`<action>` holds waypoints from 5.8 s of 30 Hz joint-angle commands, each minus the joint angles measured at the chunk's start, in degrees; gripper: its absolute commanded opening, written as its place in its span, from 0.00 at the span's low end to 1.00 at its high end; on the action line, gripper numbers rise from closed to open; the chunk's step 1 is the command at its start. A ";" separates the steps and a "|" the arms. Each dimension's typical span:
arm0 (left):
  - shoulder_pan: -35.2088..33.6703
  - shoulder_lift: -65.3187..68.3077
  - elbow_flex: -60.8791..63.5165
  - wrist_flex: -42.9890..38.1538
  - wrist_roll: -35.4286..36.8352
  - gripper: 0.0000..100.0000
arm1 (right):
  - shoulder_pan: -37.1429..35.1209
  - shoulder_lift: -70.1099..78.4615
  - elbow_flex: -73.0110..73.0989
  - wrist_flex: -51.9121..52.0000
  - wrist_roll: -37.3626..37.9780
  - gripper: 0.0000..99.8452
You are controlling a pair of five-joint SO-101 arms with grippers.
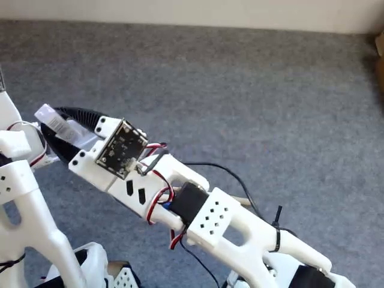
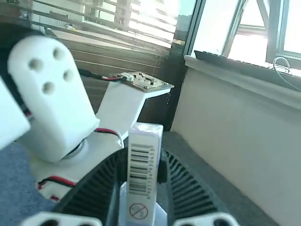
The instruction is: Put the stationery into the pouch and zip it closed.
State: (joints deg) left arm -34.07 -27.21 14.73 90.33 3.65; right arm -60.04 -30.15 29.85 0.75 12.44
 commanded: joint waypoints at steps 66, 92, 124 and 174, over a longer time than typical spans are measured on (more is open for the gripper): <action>0.92 1.80 2.59 -0.88 0.44 0.01 | 3.74 -0.04 2.86 -5.85 0.53 0.17; 0.92 1.80 2.59 -1.14 0.44 0.01 | 6.11 -18.51 1.19 16.84 0.53 0.17; 0.92 1.80 2.59 -1.32 0.53 0.01 | 8.92 -21.49 -11.74 64.92 0.88 0.17; 0.92 1.80 3.65 -2.20 0.53 0.01 | 14.90 1.45 7.08 59.65 15.65 0.17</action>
State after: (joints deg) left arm -33.98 -27.21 15.60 89.98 3.56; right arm -47.74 -31.91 43.38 59.30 26.68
